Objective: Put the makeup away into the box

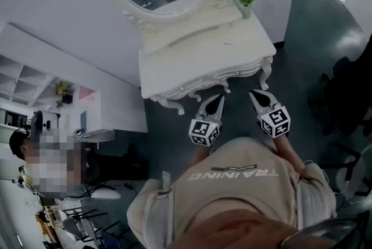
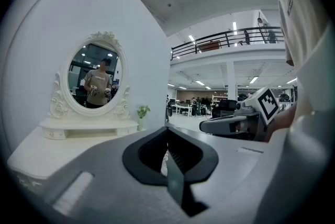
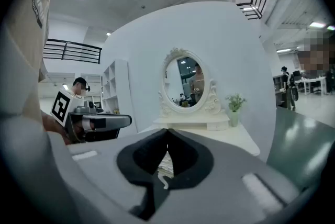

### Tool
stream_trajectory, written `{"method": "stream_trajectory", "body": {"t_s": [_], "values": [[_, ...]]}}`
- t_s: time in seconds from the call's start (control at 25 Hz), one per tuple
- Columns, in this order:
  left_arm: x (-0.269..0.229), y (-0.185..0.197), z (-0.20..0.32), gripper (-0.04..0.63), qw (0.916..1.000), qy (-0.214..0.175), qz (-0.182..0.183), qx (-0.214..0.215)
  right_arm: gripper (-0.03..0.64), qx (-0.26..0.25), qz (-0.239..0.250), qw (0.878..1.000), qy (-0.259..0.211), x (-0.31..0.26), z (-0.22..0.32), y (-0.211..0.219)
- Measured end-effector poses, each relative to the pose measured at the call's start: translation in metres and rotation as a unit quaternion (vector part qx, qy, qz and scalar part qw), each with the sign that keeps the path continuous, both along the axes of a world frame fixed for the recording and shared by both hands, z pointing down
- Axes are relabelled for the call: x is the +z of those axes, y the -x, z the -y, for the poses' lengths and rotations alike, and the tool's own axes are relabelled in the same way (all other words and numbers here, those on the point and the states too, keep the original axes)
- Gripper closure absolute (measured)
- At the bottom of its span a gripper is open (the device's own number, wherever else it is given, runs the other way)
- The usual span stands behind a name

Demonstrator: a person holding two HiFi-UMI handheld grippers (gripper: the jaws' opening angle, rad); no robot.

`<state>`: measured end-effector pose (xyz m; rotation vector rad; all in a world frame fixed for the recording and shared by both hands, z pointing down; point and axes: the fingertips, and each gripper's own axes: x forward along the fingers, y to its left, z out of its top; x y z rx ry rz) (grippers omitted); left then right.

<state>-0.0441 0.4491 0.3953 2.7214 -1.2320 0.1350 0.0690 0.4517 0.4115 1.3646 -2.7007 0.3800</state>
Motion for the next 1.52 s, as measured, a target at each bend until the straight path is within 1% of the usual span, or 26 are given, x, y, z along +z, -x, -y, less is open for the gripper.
{"method": "stream_trajectory", "body": {"t_s": [0.16, 0.32, 0.44, 0.56, 0.6, 0.64, 0.72, 0.76, 0.8, 0.88, 0.92, 1.0, 1.08, 1.12, 1.16, 1.24, 1.32, 1.44, 1.52], "values": [[0.013, 0.009, 0.011, 0.589, 0.9999, 0.013, 0.002, 0.001, 0.612, 0.0, -0.021, 1.0, -0.001, 0.009, 0.012, 0.008], [0.027, 0.014, 0.021, 0.589, 0.9993, 0.027, 0.005, 0.026, 0.614, 0.011, -0.05, 0.999, -0.011, 0.023, 0.021, 0.016], [0.042, 0.014, 0.025, 0.589, 0.9982, 0.031, 0.014, 0.048, 0.614, 0.02, -0.054, 0.998, -0.005, 0.039, 0.022, 0.02], [0.063, 0.013, 0.041, 0.589, 0.9975, 0.03, 0.021, 0.061, 0.614, 0.034, -0.052, 0.998, -0.011, 0.051, 0.025, 0.02], [0.07, 0.01, 0.05, 0.589, 0.9974, 0.036, 0.019, 0.059, 0.614, 0.037, -0.054, 0.998, -0.008, 0.057, 0.026, 0.017], [0.074, 0.007, 0.058, 0.589, 0.9974, 0.048, 0.007, 0.054, 0.614, 0.037, -0.055, 0.998, 0.0, 0.065, 0.026, 0.013], [0.069, -0.001, 0.069, 0.589, 0.9961, 0.071, -0.038, 0.035, 0.614, 0.032, -0.047, 0.998, 0.018, 0.076, 0.027, 0.001], [0.063, -0.003, 0.073, 0.589, 0.9957, 0.072, -0.052, 0.024, 0.614, 0.028, -0.042, 0.998, 0.023, 0.078, 0.031, -0.004], [0.058, -0.004, 0.076, 0.589, 0.9963, 0.069, -0.05, 0.014, 0.614, 0.024, -0.037, 0.999, 0.023, 0.076, 0.039, -0.009], [0.056, -0.009, 0.08, 0.589, 0.9977, 0.064, -0.022, 0.0, 0.614, 0.017, -0.033, 0.999, 0.008, 0.063, 0.061, -0.019], [0.057, -0.015, 0.083, 0.589, 0.9979, 0.064, -0.01, 0.0, 0.614, 0.011, -0.037, 0.999, -0.007, 0.055, 0.075, -0.024], [0.067, -0.034, 0.09, 0.589, 0.9971, 0.076, 0.005, 0.009, 0.614, -0.002, -0.063, 0.997, -0.035, 0.049, 0.102, -0.034], [0.079, -0.057, 0.103, 0.589, 0.9945, 0.103, 0.002, 0.02, 0.614, -0.015, -0.1, 0.993, -0.053, 0.055, 0.123, -0.043], [0.083, -0.072, 0.111, 0.589, 0.9934, 0.112, -0.003, 0.025, 0.614, -0.02, -0.107, 0.992, -0.056, 0.059, 0.132, -0.048], [0.085, -0.087, 0.12, 0.589, 0.9933, 0.111, -0.004, 0.032, 0.614, -0.025, -0.102, 0.993, -0.053, 0.064, 0.14, -0.054], [0.083, -0.113, 0.137, 0.589, 0.9947, 0.095, 0.008, 0.038, 0.614, -0.038, -0.085, 0.995, -0.033, 0.079, 0.152, -0.064], [0.08, -0.13, 0.152, 0.589, 0.9958, 0.086, 0.01, 0.031, 0.614, -0.052, -0.07, 0.996, -0.009, 0.094, 0.162, -0.073], [0.079, -0.141, 0.168, 0.589, 0.9961, 0.085, 0.01, 0.021, 0.612, -0.068, -0.053, 0.996, 0.012, 0.105, 0.177, -0.078], [0.083, -0.137, 0.176, 0.589, 0.9961, 0.086, 0.014, 0.017, 0.614, -0.076, -0.052, 0.996, 0.015, 0.109, 0.19, -0.074]]}}
